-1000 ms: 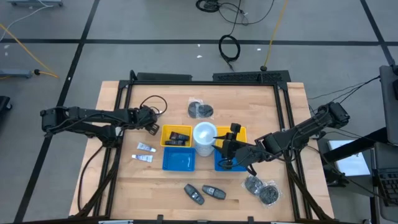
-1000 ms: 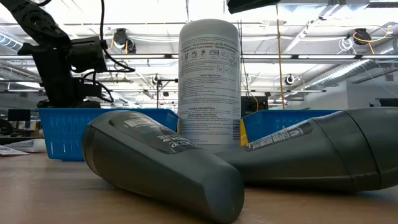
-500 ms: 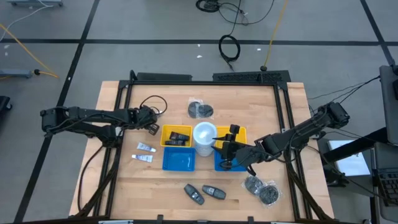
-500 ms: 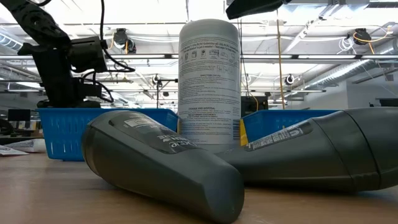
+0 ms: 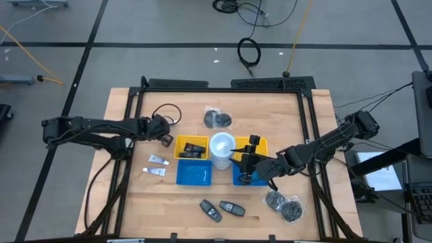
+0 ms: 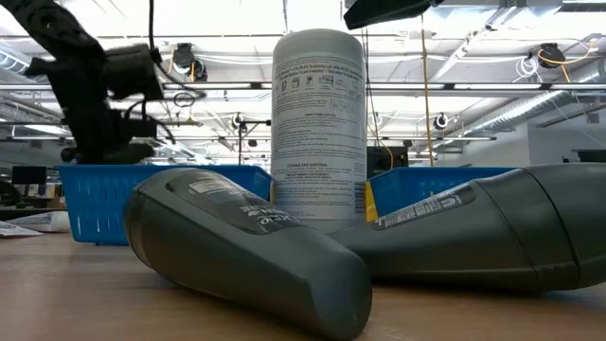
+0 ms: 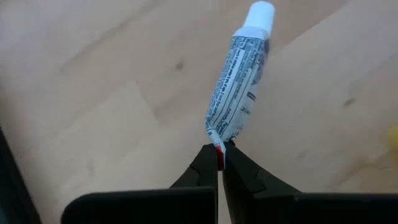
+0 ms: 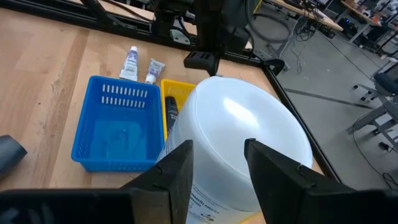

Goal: Pick & Place Travel size toiletries
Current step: Put the toothpaste into the right blue bin

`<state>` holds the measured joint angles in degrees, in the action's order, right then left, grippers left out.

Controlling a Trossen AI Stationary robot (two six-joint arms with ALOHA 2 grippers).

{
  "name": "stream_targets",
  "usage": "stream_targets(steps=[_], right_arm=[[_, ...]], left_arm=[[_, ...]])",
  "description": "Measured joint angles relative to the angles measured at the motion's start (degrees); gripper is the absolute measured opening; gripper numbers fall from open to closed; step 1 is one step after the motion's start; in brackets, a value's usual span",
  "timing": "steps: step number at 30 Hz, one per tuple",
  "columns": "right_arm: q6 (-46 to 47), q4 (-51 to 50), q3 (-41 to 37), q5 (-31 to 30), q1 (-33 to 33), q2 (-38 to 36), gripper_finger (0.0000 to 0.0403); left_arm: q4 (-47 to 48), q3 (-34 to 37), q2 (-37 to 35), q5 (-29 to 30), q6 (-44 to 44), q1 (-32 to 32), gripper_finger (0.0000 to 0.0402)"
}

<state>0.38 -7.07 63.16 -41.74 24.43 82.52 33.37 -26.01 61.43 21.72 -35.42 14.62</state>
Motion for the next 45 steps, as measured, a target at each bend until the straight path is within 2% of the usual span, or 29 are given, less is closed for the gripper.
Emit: stream_targets(steps=[8,19,25,32,42,45], right_arm=[[0.0,0.13,0.0,0.0,-0.04,0.0,0.0141],[-2.66,3.44,0.0,-0.04,-0.07,0.0,0.0141],[-4.17,5.99,0.0,-0.15,-0.07,0.0,0.0141],[-9.49,14.26,0.0,-0.17,-0.07,0.0,0.0141],[-10.51,21.87,0.0,0.41,0.15,0.0,0.0141],[-10.12,22.94,0.0,5.99,0.13,0.0,0.0141]], left_arm=[[11.49,-11.43,-6.44,5.66,0.42,-5.19,0.0],[10.38,-22.32,-7.87,6.16,0.82,-19.84,0.0],[-0.71,-23.75,-7.12,7.62,4.97,-29.77,0.0],[-15.12,-23.77,-2.31,10.31,10.89,-38.15,0.0],[-29.42,-23.73,6.53,14.78,18.25,-42.24,0.0],[-33.79,-23.73,8.47,16.43,21.03,-42.41,0.0]])
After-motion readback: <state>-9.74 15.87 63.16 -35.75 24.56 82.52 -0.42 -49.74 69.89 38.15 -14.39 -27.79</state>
